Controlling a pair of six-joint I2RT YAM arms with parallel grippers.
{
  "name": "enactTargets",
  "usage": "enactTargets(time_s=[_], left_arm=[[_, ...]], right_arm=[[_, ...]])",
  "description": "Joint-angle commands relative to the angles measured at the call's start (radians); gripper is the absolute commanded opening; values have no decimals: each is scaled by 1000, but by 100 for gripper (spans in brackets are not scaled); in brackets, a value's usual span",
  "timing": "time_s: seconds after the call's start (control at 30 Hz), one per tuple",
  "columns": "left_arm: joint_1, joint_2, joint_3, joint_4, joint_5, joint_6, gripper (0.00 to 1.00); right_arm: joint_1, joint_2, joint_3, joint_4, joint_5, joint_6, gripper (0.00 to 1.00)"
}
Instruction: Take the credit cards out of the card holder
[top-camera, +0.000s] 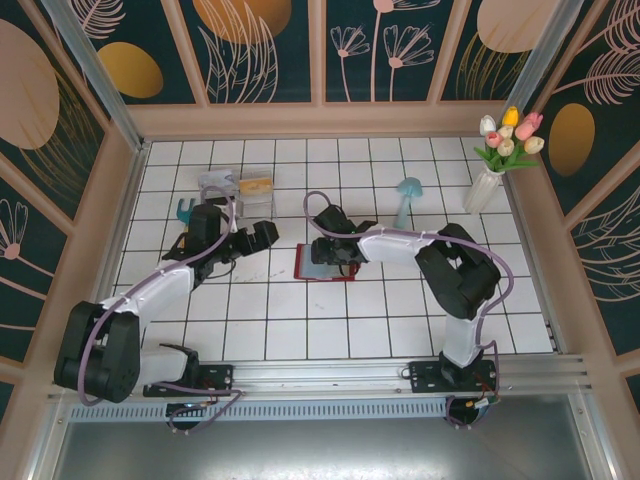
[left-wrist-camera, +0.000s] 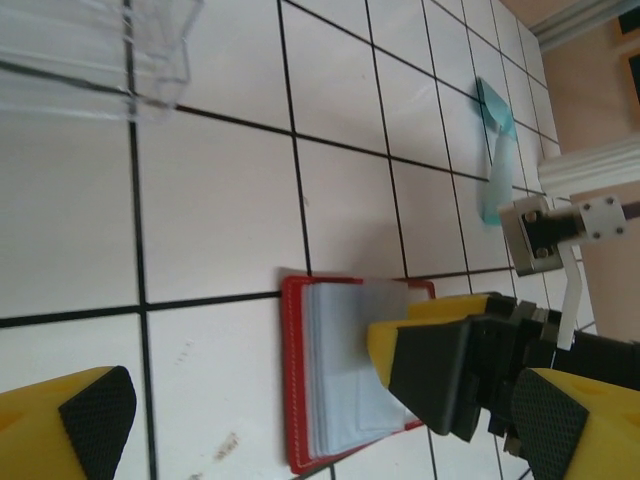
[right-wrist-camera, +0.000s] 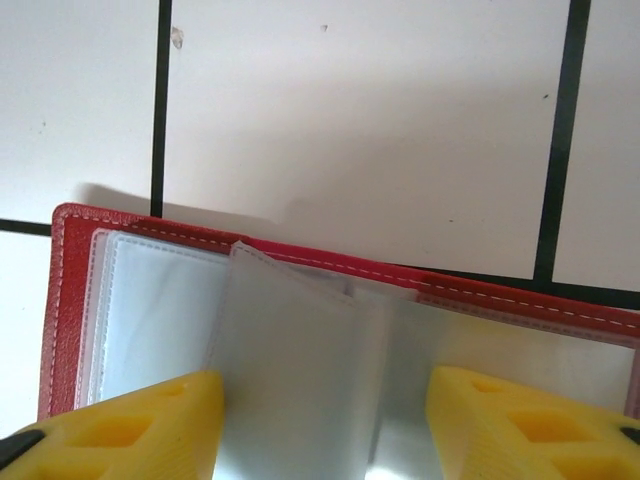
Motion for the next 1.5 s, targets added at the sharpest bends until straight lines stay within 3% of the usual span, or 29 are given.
enactTargets(time_s=[0.0, 0.2, 0.4, 0.7, 0.97, 1.23, 1.47], left_arm=[[-43, 25, -8, 39, 3, -65, 97], [-141, 124, 17, 63, 3, -167, 76], [-185, 248, 55, 66, 0, -188, 60], [-185, 343, 111, 56, 0, -159, 56], [-185, 404, 144, 16, 13, -98, 34], [-185, 470, 160, 14, 54, -85, 32], [-185, 464, 116, 200, 229, -136, 25]], right_arm=[[-25, -9, -79, -1, -109, -18, 54], [-83, -73, -167, 122, -256, -35, 45], [-139, -121, -243, 212, -353, -30, 45], [-156, -136, -276, 256, -401, -44, 45], [-162, -137, -284, 272, -413, -44, 44], [-164, -136, -287, 274, -413, -43, 44], [-164, -130, -288, 284, -422, -41, 44]])
